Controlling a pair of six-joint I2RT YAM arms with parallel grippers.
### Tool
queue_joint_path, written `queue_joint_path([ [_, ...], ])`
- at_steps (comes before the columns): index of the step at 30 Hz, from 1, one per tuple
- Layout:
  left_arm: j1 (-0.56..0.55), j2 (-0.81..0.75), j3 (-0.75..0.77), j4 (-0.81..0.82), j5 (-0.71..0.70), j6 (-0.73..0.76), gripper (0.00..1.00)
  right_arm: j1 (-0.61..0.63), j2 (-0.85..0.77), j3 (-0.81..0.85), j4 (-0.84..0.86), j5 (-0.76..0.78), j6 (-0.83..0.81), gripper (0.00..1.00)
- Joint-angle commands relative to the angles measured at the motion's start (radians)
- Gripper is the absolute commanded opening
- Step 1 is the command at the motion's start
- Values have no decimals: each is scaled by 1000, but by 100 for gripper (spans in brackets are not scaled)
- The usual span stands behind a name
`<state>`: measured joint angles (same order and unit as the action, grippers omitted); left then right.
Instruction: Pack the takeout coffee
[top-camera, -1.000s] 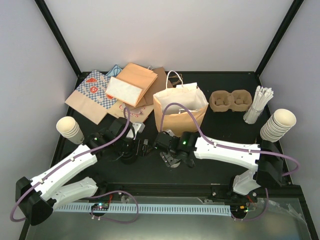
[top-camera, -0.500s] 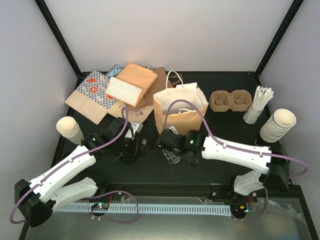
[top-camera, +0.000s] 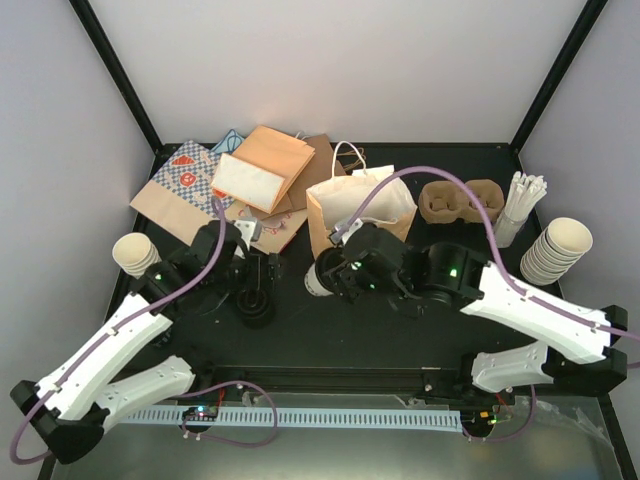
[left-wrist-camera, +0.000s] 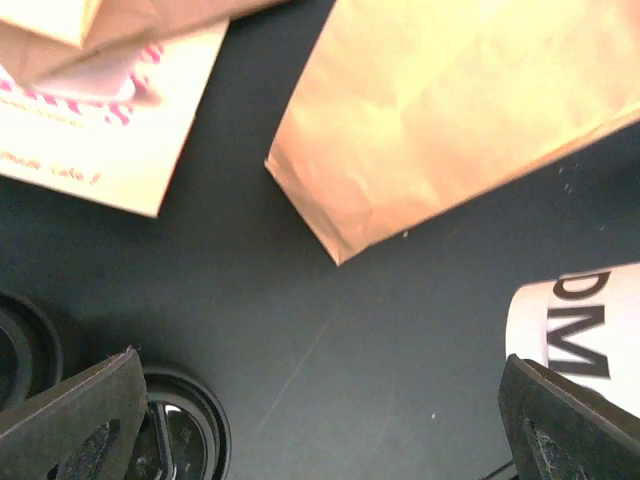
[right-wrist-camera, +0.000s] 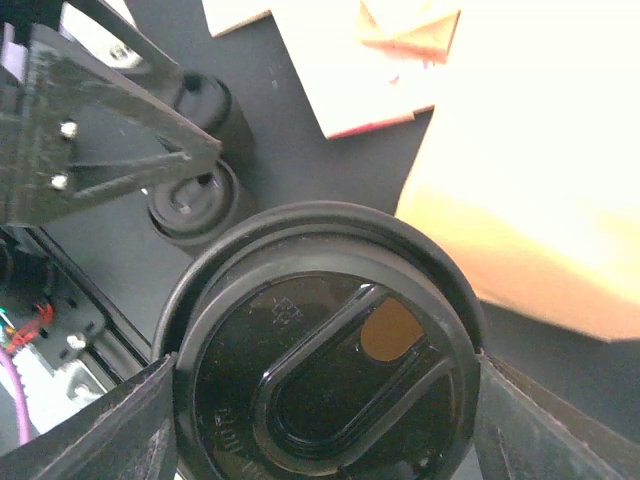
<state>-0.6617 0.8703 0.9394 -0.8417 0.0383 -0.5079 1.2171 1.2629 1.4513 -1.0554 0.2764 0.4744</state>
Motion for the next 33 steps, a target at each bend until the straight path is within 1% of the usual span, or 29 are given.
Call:
queue_joint_path([
  [1, 18, 1, 117, -54, -86, 21, 99, 4, 0, 117, 8, -1, -75, 76],
  [5, 26, 12, 170, -70, -95, 36, 99, 4, 24, 238, -14, 29, -112, 75],
  [11, 42, 19, 218, -73, -98, 53, 99, 4, 35, 372, -12, 106, -161, 74],
  [15, 45, 40, 252, -70, -84, 65, 99, 2, 38, 449, -12, 197, -195, 73],
  [17, 46, 52, 268, -66, -77, 69, 99, 1, 35, 477, -4, 268, -209, 72],
  [20, 47, 75, 291, -55, -68, 77, 99, 2, 17, 495, 29, 349, -234, 72],
  [27, 47, 136, 338, -24, -19, 121, 99, 2, -45, 465, 116, 495, -300, 70],
  [33, 47, 214, 385, 10, 20, 184, 99, 2, -74, 444, 140, 600, -360, 69],
])
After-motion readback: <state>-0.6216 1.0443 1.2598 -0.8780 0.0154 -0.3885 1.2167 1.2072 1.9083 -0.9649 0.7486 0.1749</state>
